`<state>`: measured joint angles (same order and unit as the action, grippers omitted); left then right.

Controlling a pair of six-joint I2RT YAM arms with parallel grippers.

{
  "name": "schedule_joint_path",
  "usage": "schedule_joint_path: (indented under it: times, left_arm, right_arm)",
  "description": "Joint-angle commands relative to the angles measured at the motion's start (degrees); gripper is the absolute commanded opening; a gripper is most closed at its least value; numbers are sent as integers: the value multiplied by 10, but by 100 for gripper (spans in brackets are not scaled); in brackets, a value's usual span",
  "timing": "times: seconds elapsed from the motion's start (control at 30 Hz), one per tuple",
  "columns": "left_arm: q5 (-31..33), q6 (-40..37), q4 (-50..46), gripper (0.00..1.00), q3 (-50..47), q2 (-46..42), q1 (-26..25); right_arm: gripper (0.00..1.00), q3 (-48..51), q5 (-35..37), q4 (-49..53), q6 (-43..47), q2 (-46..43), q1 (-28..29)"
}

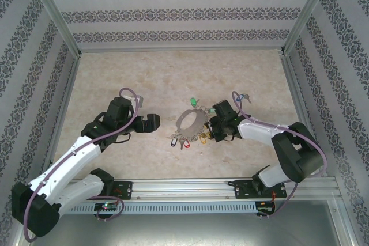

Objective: Put the keys on the keyring

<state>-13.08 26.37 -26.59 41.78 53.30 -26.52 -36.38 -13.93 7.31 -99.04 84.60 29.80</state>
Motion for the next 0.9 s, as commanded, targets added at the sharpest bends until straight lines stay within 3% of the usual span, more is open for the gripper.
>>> schedule_joint_path:
  times: [0.0,0.87]
  left_arm:
    - [-5,-4,-15,100,-11,-13,-4]
    - [-18,-10,-4,100,-25,-8,-4]
  right_arm:
    - [28,-15,20,-4,3,1,6]
    - [32,-45,49,14,33,34,11]
